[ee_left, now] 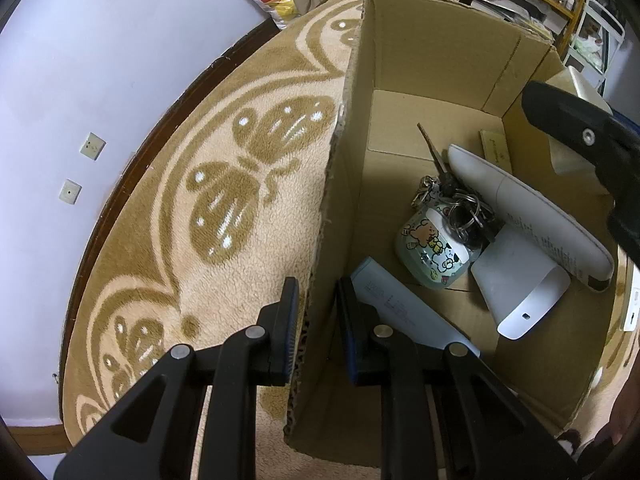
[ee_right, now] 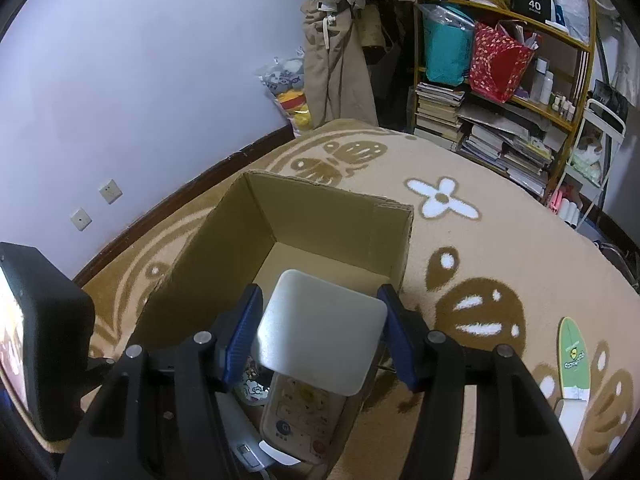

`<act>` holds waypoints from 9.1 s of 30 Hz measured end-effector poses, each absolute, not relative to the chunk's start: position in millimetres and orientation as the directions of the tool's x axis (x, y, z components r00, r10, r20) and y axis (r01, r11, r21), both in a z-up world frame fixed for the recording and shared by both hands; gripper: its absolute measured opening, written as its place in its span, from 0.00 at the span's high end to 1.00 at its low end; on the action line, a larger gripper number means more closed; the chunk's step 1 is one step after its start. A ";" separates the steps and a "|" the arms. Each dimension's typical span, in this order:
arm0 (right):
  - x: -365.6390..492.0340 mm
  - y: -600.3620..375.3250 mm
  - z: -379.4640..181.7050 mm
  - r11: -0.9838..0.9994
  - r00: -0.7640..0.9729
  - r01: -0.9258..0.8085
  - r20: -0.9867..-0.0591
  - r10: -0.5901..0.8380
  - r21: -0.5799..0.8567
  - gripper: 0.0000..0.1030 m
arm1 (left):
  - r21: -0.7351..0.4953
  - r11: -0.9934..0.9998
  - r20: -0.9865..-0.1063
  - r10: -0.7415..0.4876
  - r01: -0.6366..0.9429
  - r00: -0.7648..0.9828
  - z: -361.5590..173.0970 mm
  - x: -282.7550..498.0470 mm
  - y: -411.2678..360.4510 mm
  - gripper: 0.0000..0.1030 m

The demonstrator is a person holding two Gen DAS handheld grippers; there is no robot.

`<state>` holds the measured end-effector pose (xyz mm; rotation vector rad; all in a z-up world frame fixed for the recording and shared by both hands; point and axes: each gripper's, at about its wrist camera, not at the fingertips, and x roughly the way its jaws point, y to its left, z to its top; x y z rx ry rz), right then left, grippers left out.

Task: Organize rigid objects
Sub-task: 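Carry the charger with the right tool over the box, then open the right tool to drop the charger into the box, then grasp the white cordless phone handset with the right tool, then carry the handset with the right tool over the box and lower it, then open the right tool to release the handset inside the box, then move the right tool to the green oval Pochacco board and grasp it, then carry the board with the right tool over the box and lower it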

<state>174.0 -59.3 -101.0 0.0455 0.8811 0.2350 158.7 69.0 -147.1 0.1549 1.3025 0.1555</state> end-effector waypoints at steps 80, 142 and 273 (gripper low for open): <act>104.2 -243.9 -155.3 0.959 0.487 0.270 -0.871 -0.061 0.084 0.50 | 0.193 0.981 -0.947 0.195 -0.032 0.254 -146.9 158.9 72.0 0.81; 149.6 -66.2 -98.1 0.967 0.604 -0.136 -0.756 0.253 0.214 0.50 | 0.202 0.979 -0.946 0.202 -0.028 0.255 -146.7 158.9 70.4 0.81; 109.3 -89.4 -90.7 0.911 0.681 -0.221 -0.613 0.400 0.349 0.41 | 0.210 0.977 -0.944 0.210 -0.025 0.255 -145.7 158.7 69.1 0.81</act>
